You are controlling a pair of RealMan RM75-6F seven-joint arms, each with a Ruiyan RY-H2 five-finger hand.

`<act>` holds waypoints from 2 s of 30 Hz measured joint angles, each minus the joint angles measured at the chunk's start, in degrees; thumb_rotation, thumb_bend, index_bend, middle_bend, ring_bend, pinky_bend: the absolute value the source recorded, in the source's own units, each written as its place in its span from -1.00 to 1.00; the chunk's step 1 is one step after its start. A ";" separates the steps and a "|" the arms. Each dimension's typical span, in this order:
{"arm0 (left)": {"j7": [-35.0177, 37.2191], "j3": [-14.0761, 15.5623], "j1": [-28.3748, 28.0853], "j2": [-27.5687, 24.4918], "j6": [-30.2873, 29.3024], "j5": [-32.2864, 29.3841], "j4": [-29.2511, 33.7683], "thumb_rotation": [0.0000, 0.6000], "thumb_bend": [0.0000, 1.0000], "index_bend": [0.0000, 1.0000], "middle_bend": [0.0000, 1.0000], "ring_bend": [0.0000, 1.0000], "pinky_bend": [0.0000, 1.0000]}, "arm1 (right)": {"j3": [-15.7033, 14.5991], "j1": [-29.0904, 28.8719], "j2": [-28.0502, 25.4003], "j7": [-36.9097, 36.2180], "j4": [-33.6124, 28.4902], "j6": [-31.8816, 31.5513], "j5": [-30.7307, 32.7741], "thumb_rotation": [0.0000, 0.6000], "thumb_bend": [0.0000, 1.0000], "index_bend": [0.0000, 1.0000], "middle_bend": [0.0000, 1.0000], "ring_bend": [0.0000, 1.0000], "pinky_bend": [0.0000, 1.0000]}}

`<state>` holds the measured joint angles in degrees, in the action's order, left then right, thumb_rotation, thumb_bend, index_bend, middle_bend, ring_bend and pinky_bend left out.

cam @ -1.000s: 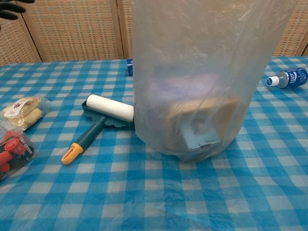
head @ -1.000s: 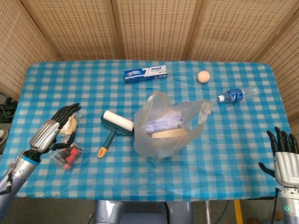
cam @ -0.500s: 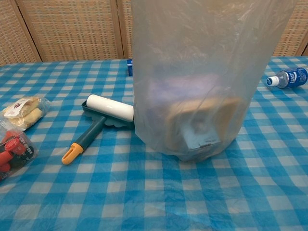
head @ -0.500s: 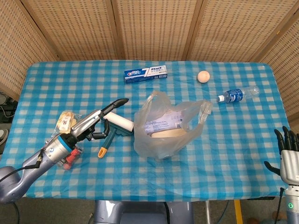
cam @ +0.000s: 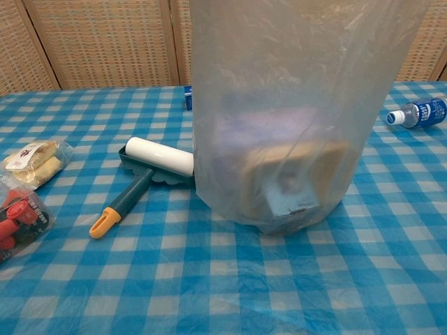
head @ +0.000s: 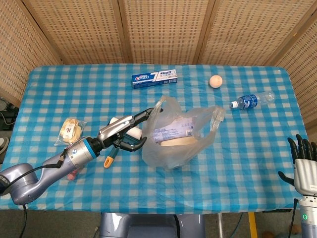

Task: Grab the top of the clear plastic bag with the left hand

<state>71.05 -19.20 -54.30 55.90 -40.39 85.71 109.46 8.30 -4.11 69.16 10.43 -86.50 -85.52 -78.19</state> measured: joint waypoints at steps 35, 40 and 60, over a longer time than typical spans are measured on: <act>-11.44 -6.99 -17.72 12.30 17.04 -24.76 -9.46 0.76 -0.98 -0.98 -1.00 -1.00 -1.00 | 0.07 -0.86 0.40 0.57 0.57 2.16 1.89 1.00 -1.00 -0.82 -1.00 -1.00 -1.00; -12.46 -7.73 -19.23 15.31 18.43 -27.62 -12.20 0.72 -0.98 -0.95 -1.00 -1.00 -1.00 | -0.03 -0.95 0.40 0.68 0.53 2.39 1.98 1.00 -1.00 -0.82 -1.00 -1.00 -1.00; -16.61 -11.25 -18.81 19.05 23.75 -29.36 -14.05 0.71 -0.97 -0.73 -1.00 -1.00 -1.00 | -0.03 -1.11 -0.08 0.30 0.17 2.72 2.29 1.00 -1.00 -0.79 -1.00 -1.00 -1.00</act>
<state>54.44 -30.44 -73.11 74.95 -16.64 56.34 95.41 8.27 -5.22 69.09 10.73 -86.33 -82.80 -75.90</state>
